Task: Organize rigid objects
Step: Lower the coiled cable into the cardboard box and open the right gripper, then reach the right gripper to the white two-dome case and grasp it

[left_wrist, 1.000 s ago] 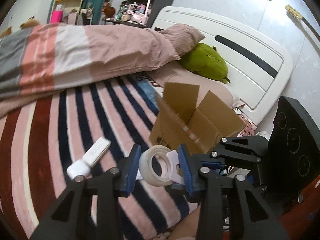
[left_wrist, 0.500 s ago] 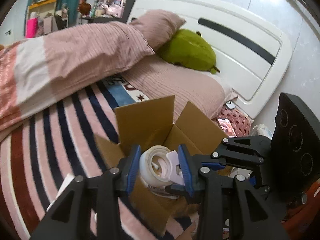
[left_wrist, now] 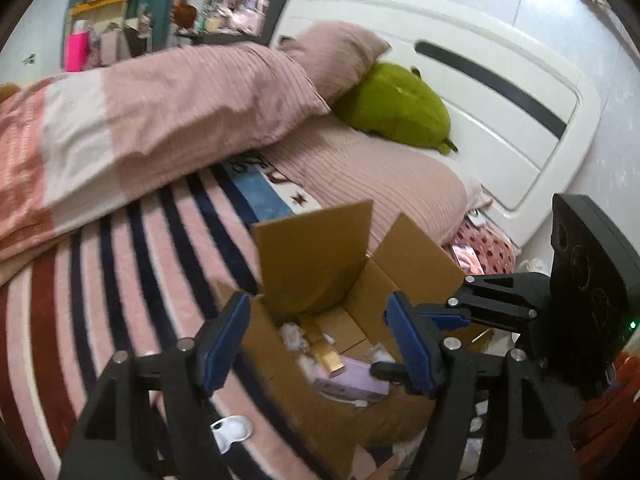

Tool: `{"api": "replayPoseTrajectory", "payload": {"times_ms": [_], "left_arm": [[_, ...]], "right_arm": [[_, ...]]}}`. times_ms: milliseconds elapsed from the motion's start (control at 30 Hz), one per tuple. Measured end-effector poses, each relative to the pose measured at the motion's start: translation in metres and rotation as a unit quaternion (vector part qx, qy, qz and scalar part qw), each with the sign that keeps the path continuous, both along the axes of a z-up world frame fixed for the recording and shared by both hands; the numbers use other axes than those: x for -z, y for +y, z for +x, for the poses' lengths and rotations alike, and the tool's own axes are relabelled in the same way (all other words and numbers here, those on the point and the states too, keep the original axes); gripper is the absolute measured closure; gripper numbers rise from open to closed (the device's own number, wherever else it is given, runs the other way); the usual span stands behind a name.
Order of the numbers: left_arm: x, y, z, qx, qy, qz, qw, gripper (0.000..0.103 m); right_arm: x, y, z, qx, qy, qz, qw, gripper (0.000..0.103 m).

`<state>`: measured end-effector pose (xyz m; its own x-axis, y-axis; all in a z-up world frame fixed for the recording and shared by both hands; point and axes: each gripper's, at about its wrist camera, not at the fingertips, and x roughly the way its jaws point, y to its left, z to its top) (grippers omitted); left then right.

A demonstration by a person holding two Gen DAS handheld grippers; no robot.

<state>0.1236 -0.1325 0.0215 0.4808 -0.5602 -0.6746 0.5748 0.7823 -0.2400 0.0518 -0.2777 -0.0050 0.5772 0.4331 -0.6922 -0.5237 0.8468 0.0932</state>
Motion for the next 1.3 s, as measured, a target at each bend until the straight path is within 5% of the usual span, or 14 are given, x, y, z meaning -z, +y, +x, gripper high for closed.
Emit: {"api": "replayPoseTrajectory", "payload": {"times_ms": [200,400,667,833,933,1067,1300], "left_arm": [[-0.011,0.066,-0.028,-0.061,-0.039,0.002,0.9974,0.035],[0.009,0.138,-0.054,-0.132,-0.046,0.006,0.9902,0.035],[0.053,0.204,-0.082,-0.177,-0.042,0.008,0.9832,0.035],[0.084,0.231,-0.086,-0.182,-0.027,0.004,0.9829,0.035],[0.097,0.241,-0.085,-0.183,-0.016,-0.006,0.983,0.035],[0.106,0.248,-0.084,-0.182,-0.012,-0.015,0.9831,0.035],[0.117,0.251,-0.08,-0.179,-0.002,-0.022,0.9836,0.035]], "right_arm": [[-0.015,0.028,-0.016,-0.037,-0.031,0.024,0.999,0.071],[-0.022,0.086,-0.043,-0.125,-0.056,0.066,0.988,0.068],[0.029,0.165,-0.055,-0.171,0.003,0.045,0.984,0.067],[0.086,0.178,-0.046,-0.111,0.047,-0.004,0.993,0.054],[0.112,0.175,-0.037,-0.046,0.037,-0.061,0.996,0.033],[0.136,0.16,-0.013,0.032,0.06,-0.087,0.994,0.033],[0.147,0.158,0.007,0.06,0.08,-0.094,0.991,0.033]]}}
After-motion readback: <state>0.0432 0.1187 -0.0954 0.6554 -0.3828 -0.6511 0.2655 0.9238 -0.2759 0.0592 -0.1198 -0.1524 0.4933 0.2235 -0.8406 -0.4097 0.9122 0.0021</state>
